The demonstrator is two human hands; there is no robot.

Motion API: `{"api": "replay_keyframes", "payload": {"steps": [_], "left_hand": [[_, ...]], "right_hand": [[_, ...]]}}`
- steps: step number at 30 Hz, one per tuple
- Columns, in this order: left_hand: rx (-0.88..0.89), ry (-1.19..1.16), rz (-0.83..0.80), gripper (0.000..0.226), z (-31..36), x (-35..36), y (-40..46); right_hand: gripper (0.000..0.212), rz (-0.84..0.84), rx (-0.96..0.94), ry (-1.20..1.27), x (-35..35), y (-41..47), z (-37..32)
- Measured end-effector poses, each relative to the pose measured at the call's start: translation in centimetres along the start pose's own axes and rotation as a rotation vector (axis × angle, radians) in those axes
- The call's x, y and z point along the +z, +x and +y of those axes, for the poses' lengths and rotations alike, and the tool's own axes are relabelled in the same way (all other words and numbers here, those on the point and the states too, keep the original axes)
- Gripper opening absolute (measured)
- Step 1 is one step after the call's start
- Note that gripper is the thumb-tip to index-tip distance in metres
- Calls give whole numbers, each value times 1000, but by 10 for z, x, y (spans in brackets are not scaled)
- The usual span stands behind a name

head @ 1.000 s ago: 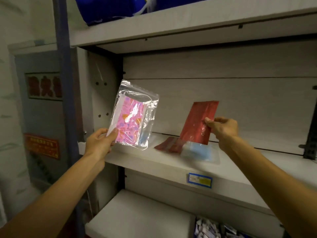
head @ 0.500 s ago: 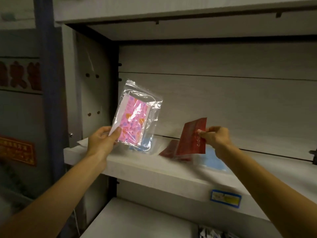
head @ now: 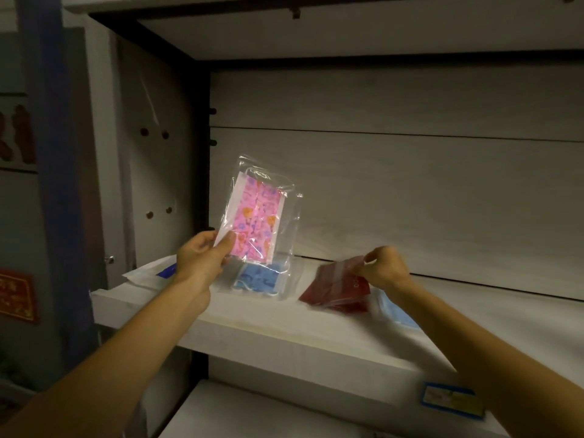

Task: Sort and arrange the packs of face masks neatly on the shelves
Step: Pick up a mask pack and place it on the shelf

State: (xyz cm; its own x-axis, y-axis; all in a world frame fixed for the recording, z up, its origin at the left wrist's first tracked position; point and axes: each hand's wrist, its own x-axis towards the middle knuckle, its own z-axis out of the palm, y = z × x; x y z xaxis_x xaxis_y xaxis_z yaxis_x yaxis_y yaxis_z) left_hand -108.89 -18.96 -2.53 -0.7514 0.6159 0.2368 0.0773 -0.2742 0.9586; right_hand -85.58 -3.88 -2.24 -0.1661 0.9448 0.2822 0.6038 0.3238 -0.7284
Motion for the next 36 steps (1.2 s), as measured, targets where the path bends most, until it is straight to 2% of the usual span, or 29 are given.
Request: {"api": "replay_keyframes", "payload": {"steps": [4,7,12,17,22,36], "left_hand": [[19,5,-48,6,8,-6,3],[29,2,-79,8,16,-13,0],[34,-17,-104,14,24,-22,-8],[9,-7,-167,24,24,-24,-19],[22,-25,-233,18,24,-13,-47],[17,-117,-419,10,21,64,-126]], "right_hand": [[32,-9,1,-289,5,-2,-1],[30,-1,16,-409,1,-11,-6],[34,42,-7,-443,-16,-28,-9],[35,185,-57,-469,-46,-60,-7],[27,298,-48,-509,-75,-102,8],[24,341,53,-619,-137,-183,78]]}}
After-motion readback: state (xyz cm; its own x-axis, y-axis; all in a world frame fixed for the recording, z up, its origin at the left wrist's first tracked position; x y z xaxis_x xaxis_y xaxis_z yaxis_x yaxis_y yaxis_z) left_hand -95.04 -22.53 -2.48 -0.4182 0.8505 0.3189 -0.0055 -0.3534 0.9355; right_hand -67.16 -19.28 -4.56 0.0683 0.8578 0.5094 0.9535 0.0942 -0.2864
